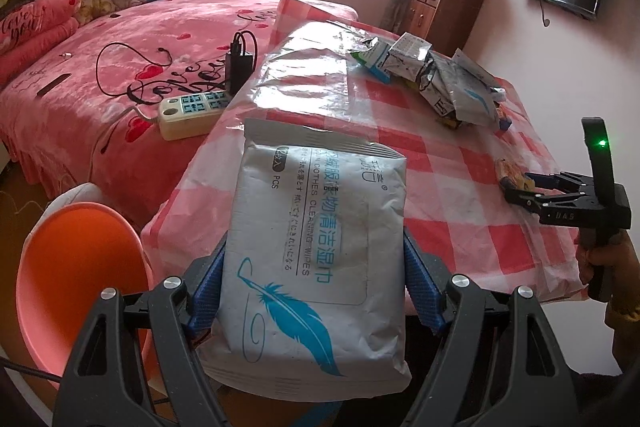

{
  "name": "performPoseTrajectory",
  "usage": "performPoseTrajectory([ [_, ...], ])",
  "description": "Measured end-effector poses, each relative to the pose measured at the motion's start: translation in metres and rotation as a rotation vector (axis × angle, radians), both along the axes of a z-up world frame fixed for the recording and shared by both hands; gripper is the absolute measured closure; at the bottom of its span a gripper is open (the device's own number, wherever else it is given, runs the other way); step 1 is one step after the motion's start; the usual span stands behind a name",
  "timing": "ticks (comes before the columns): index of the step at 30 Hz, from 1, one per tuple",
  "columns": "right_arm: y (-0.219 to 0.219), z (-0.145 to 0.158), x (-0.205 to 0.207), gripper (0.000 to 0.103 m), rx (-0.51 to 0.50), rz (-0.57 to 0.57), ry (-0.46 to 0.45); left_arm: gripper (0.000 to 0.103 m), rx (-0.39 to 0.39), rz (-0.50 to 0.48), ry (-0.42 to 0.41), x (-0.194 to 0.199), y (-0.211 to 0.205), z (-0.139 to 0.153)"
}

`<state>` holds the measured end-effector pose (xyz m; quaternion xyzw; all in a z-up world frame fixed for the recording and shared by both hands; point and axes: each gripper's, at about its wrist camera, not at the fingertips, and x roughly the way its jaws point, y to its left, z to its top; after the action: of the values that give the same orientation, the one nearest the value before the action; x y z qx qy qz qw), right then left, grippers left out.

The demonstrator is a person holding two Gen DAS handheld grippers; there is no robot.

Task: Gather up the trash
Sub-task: 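Lift the wipes packet with the left tool while the right tool grasps the yellow snack bag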

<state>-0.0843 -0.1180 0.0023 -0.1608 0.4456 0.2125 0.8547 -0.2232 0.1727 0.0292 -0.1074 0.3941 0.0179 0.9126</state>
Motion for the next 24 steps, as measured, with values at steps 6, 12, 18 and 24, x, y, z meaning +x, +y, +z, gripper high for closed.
performPoseTrajectory([
  [6, -0.002, -0.003, -0.002, 0.017, 0.001, 0.031, -0.002, 0.025, -0.007, -0.004, 0.005, -0.001, -0.001, -0.004],
  [12, 0.003, 0.001, -0.014, 0.046, -0.004, 0.048, -0.008, 0.025, -0.015, -0.009, 0.008, 0.001, -0.002, -0.007],
  [18, 0.007, 0.003, -0.03, 0.056, 0.049, 0.036, 0.018, 0.025, -0.021, -0.013, 0.005, 0.001, -0.002, -0.008],
  [24, 0.015, 0.004, -0.045, 0.058, 0.165, 0.043, 0.095, 0.025, -0.031, -0.017, 0.002, 0.001, -0.003, -0.01],
])
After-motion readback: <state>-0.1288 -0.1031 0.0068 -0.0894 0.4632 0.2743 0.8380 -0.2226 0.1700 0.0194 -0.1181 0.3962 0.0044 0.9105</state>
